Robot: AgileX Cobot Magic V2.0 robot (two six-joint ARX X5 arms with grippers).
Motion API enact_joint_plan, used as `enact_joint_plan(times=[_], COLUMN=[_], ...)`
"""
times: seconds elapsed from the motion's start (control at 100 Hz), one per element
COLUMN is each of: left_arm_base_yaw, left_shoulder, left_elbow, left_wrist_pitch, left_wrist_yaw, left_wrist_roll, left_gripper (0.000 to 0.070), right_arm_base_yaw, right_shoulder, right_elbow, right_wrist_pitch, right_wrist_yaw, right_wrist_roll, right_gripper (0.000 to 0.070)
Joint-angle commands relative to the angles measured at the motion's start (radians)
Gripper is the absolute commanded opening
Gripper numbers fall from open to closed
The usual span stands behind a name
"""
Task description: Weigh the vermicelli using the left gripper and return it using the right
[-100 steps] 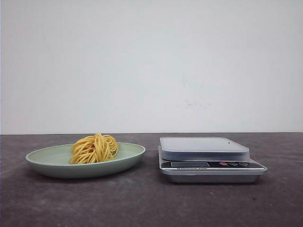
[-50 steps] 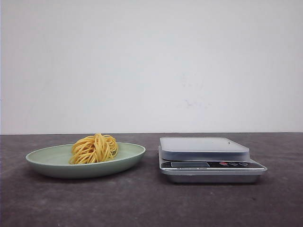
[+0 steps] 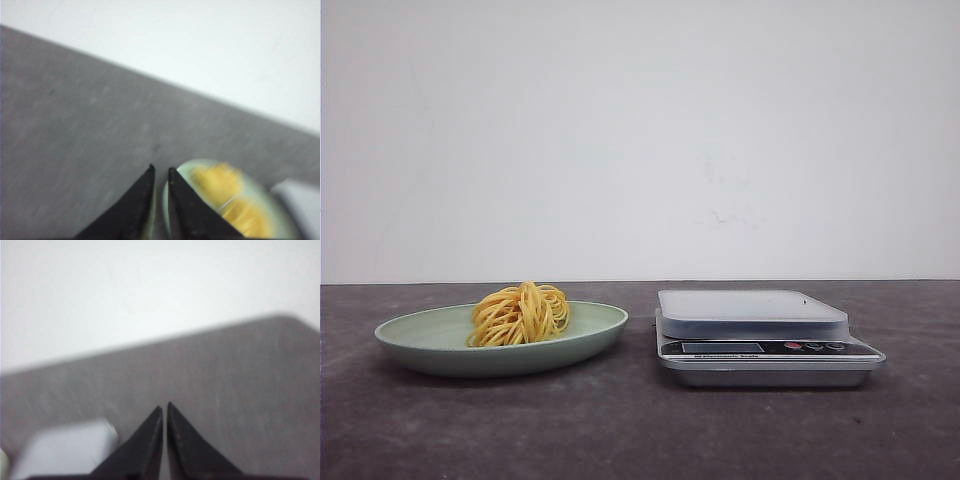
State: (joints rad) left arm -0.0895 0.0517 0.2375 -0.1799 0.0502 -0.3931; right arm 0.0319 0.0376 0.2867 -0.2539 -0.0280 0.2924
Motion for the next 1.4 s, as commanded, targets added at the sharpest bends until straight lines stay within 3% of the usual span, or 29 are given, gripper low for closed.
enact_joint_plan(times=[0.0,0.1,0.13,0.16,0.19,0.24,0.27,0.3,0.37,0.57,0.78,1.05,1.39], left_arm_base_yaw=[-0.003,-0.003,-0.003,-0.003,-0.003,-0.003,-0.003,-0.003,-0.003,-0.003,-0.055,-0.21,-0.36], left_shoulder=[0.021,0.076,0.093,0.11,0.126,0.151,0.163,0.175,0.202,0.316,0.578,0.961,1.359], left_elbow=[0.073,0.173,0.198,0.219,0.237,0.262,0.274,0.286,0.319,0.41,0.533,0.587,0.61], left_wrist_pitch=[0.012,-0.027,-0.041,-0.053,-0.06,-0.066,-0.068,-0.074,-0.105,-0.111,-0.112,-0.109,0.009], left_wrist_yaw=[0.002,0.019,0.031,0.043,0.056,0.072,0.079,0.094,0.116,0.155,0.172,0.127,0.039], left_wrist_roll=[-0.026,0.0,0.016,0.027,0.039,0.052,0.051,0.051,0.053,0.08,0.089,0.075,0.067], left_gripper=[0.0012,0.0019,0.0064,0.0157,0.028,0.0464,0.0486,0.0461,0.0384,0.0389,0.0389,0.0386,0.0386], right_arm_base_yaw=[-0.001,-0.001,-0.001,-0.001,-0.001,-0.001,-0.001,-0.001,-0.001,-0.001,0.0,0.0,0.002], right_shoulder=[0.033,0.082,0.095,0.107,0.117,0.133,0.141,0.149,0.168,0.229,0.329,0.401,0.425], right_elbow=[0.072,0.169,0.192,0.214,0.235,0.268,0.284,0.299,0.335,0.429,0.533,0.558,0.558], right_wrist_pitch=[-0.048,-0.112,-0.122,-0.131,-0.141,-0.155,-0.16,-0.167,-0.191,-0.231,-0.263,-0.291,-0.328], right_wrist_yaw=[-0.003,-0.041,-0.061,-0.076,-0.084,-0.095,-0.103,-0.107,-0.118,-0.163,-0.217,-0.261,-0.262], right_wrist_roll=[0.035,0.014,0.01,0.01,0.01,0.006,0.0,-0.005,-0.014,-0.056,-0.072,-0.077,-0.092], right_gripper=[0.0006,0.0007,0.0012,0.0047,0.0137,0.0367,0.0499,0.0557,0.0553,0.0553,0.0553,0.0553,0.0553])
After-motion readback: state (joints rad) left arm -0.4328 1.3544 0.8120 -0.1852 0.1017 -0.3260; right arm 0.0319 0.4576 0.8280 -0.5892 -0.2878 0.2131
